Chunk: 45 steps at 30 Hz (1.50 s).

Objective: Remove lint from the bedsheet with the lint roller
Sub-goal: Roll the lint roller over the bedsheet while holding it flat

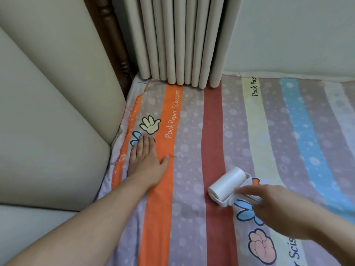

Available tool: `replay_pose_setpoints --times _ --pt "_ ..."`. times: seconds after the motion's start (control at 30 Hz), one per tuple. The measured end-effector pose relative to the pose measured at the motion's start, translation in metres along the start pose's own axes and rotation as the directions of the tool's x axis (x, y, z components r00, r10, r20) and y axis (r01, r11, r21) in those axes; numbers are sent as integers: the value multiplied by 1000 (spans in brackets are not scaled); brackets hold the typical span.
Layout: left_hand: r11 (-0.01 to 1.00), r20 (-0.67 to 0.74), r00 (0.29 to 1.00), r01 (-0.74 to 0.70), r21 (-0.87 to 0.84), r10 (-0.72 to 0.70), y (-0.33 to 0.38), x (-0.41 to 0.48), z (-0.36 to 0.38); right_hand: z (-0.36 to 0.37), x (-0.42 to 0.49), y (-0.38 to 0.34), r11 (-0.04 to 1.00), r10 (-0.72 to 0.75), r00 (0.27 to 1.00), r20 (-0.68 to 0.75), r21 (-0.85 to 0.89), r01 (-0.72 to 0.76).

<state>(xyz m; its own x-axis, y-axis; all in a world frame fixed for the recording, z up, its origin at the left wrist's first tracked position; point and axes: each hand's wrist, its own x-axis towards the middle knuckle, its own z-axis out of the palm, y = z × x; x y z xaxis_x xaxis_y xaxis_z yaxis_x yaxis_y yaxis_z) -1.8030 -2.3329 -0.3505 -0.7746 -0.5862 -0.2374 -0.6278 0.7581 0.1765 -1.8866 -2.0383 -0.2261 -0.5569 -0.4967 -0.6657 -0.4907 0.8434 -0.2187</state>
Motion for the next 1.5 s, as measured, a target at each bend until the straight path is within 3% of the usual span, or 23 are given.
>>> replay_pose_setpoints --times 0.07,0.17,0.27,0.4,0.67,0.93,1.17,1.33,1.43,1.5 --pt "997 -41 998 50 58 -48 -1 -9 -2 -16 -8 1 1000 21 999 37 -8 -21" --pt "992 -103 987 128 13 -126 -8 -25 6 -44 -12 -3 1000 15 1000 25 26 -16" --pt "989 -154 977 142 -51 -148 -25 -31 16 -59 12 -27 989 -15 995 -98 148 30" --pt "991 -132 983 124 -52 -130 -34 -30 19 -51 84 -92 970 -124 939 -320 160 182" --pt "991 -113 985 128 -40 -132 -37 -27 26 -34 195 -194 949 -199 889 -412 144 279" --pt "983 -41 983 180 -26 -181 -37 -23 22 -31 183 -158 973 -225 936 -270 -21 228" --pt "980 22 980 200 9 -200 -35 -22 16 -18 136 -117 968 -250 927 -281 -68 240" --pt "981 -142 977 173 83 -160 -30 -9 5 -17 132 -109 957 -273 910 -312 5 289" --pt "977 -59 990 136 166 -128 -42 12 -9 -11 137 -107 956 -281 909 -308 -14 291" --pt "982 -105 986 142 122 -129 -42 22 -18 -5 138 -102 957 -281 905 -318 -27 288"
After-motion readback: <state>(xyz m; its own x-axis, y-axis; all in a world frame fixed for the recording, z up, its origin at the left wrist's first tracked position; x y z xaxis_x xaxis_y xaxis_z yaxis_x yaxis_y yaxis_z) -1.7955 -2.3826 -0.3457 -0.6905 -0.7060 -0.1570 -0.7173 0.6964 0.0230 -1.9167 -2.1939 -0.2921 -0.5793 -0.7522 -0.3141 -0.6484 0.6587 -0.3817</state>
